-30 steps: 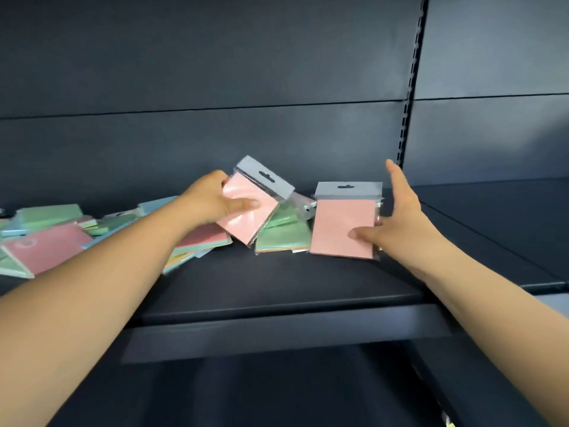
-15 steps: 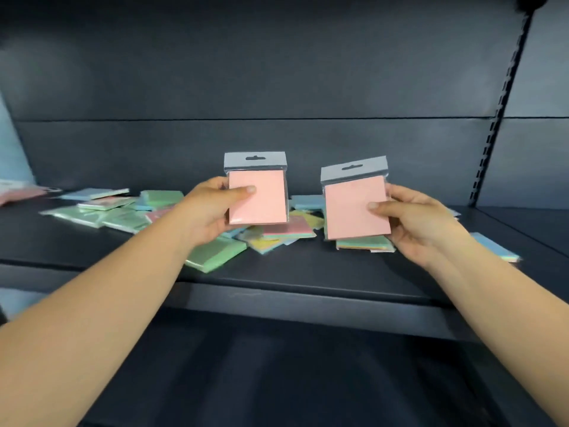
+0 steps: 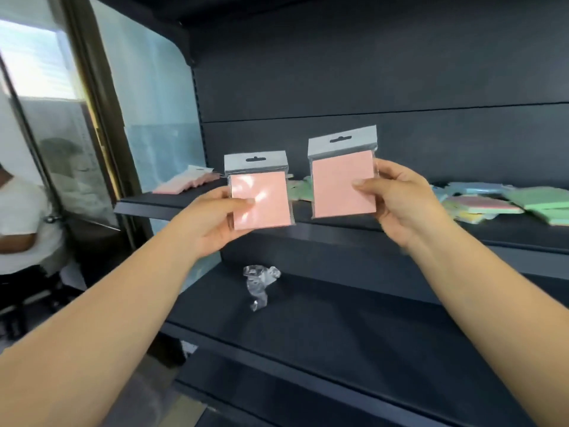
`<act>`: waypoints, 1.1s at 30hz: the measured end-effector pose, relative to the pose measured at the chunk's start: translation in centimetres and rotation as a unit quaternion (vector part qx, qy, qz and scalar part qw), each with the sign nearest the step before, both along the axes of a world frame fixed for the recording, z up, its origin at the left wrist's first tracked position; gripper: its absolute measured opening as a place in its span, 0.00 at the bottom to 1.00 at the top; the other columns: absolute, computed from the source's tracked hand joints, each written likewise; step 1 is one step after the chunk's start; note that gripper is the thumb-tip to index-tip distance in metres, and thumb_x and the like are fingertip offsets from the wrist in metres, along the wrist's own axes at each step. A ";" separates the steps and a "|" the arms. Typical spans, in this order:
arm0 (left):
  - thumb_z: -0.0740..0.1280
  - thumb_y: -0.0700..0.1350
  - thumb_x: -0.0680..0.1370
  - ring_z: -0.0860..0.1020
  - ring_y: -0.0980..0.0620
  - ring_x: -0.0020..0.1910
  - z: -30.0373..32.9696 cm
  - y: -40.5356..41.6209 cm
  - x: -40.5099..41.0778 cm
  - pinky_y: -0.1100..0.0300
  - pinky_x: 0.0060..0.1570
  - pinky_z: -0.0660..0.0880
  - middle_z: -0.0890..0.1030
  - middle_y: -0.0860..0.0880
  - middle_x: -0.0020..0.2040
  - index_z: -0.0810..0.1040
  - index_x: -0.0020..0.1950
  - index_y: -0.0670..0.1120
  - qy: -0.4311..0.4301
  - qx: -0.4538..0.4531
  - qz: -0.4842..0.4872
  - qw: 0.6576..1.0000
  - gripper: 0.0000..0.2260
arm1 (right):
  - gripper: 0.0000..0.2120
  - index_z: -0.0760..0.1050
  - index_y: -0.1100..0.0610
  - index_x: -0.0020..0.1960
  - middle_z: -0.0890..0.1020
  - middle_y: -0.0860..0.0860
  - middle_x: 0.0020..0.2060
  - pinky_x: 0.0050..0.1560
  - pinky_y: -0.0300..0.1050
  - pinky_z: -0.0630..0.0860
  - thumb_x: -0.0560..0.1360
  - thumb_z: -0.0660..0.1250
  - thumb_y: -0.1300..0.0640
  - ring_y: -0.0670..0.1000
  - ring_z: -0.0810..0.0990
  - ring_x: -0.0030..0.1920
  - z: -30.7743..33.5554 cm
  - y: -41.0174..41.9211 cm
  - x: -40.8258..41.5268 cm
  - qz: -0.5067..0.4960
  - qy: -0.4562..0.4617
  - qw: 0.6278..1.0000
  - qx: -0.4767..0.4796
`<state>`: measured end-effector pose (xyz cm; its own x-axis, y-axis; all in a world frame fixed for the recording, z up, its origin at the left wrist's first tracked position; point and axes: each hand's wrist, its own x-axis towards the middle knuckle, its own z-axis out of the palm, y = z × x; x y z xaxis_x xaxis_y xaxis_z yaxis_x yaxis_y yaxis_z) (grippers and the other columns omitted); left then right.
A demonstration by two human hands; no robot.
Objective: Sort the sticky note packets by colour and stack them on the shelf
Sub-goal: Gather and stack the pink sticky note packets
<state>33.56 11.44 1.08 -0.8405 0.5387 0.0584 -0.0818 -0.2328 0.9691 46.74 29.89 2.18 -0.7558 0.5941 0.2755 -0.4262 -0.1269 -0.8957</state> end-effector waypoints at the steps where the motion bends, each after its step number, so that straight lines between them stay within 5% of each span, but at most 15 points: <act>1: 0.62 0.32 0.76 0.81 0.51 0.43 -0.3 -1.4 -0.6 0.60 0.32 0.80 0.81 0.46 0.47 0.74 0.51 0.44 -0.008 -0.001 0.009 1.000 0.09 | 0.16 0.75 0.61 0.55 0.82 0.50 0.40 0.37 0.36 0.80 0.73 0.61 0.75 0.46 0.81 0.38 -0.2 -1.2 -1.0 0.004 0.000 1.000 -0.008; 4: 0.63 0.33 0.76 0.83 0.52 0.39 -0.8 -5.8 -3.0 0.60 0.32 0.81 0.82 0.46 0.45 0.74 0.50 0.43 -0.034 -0.002 0.036 0.999 0.07 | 0.17 0.75 0.62 0.58 0.82 0.50 0.39 0.40 0.37 0.80 0.73 0.61 0.75 0.46 0.81 0.37 -0.7 -4.7 -4.7 0.011 -0.021 1.000 -0.020; 10: 0.63 0.34 0.77 0.79 0.50 0.50 -1.9 -11.2 -9.6 0.56 0.42 0.78 0.80 0.47 0.51 0.72 0.56 0.45 -0.036 -0.001 0.096 0.995 0.11 | 0.16 0.75 0.63 0.59 0.81 0.51 0.42 0.50 0.42 0.77 0.73 0.61 0.74 0.49 0.80 0.41 -0.7 -8.9 -12.2 0.013 -0.047 0.999 0.007; 20: 0.64 0.35 0.76 0.79 0.52 0.49 -2.2 -13.7 -23.9 0.60 0.39 0.76 0.81 0.48 0.49 0.75 0.50 0.47 0.002 -0.030 0.134 0.991 0.07 | 0.15 0.77 0.58 0.56 0.82 0.52 0.48 0.46 0.43 0.79 0.73 0.64 0.71 0.52 0.81 0.47 -1.4 -12.1 -27.7 0.010 -0.062 0.996 0.061; 25: 0.65 0.36 0.76 0.80 0.54 0.45 -1.2 -14.5 -31.1 0.64 0.34 0.77 0.82 0.50 0.46 0.76 0.48 0.49 0.021 -0.071 0.120 0.990 0.08 | 0.14 0.75 0.54 0.52 0.81 0.50 0.46 0.51 0.47 0.79 0.73 0.64 0.71 0.53 0.81 0.50 -1.4 -12.9 -34.5 -0.005 -0.071 0.993 0.091; 33: 0.69 0.37 0.73 0.79 0.54 0.46 -1.2 -13.2 -40.1 0.64 0.45 0.76 0.82 0.48 0.48 0.78 0.52 0.44 0.118 -0.196 0.044 0.972 0.09 | 0.14 0.75 0.50 0.46 0.81 0.49 0.44 0.52 0.47 0.79 0.73 0.65 0.69 0.51 0.81 0.50 -1.3 -14.0 -38.3 -0.054 -0.038 0.992 0.105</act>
<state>-6.50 -1.73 -0.10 -0.8726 0.4849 0.0590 0.1563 0.1629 0.9742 8.40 15.92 0.88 -0.7144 0.6077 0.3469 -0.3583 0.1081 -0.9273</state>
